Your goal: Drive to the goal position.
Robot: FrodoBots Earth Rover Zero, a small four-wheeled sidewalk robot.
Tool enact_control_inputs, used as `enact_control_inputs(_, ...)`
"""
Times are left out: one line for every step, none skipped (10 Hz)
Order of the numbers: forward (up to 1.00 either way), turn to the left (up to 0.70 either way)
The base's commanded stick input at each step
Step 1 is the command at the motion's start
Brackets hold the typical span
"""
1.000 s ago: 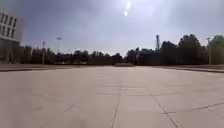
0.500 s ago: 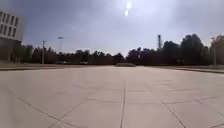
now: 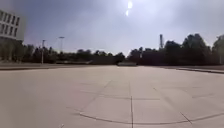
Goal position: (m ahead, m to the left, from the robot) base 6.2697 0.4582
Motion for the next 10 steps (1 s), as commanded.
enact_control_inputs(1.0,-0.01)
enact_control_inputs(1.0,-0.01)
enact_control_inputs(1.0,-0.01)
enact_control_inputs(1.0,-0.01)
enact_control_inputs(1.0,-0.01)
enact_control_inputs(1.0,-0.01)
enact_control_inputs(1.0,-0.01)
enact_control_inputs(1.0,-0.01)
enact_control_inputs(1.0,-0.01)
enact_control_inputs(1.0,-0.01)
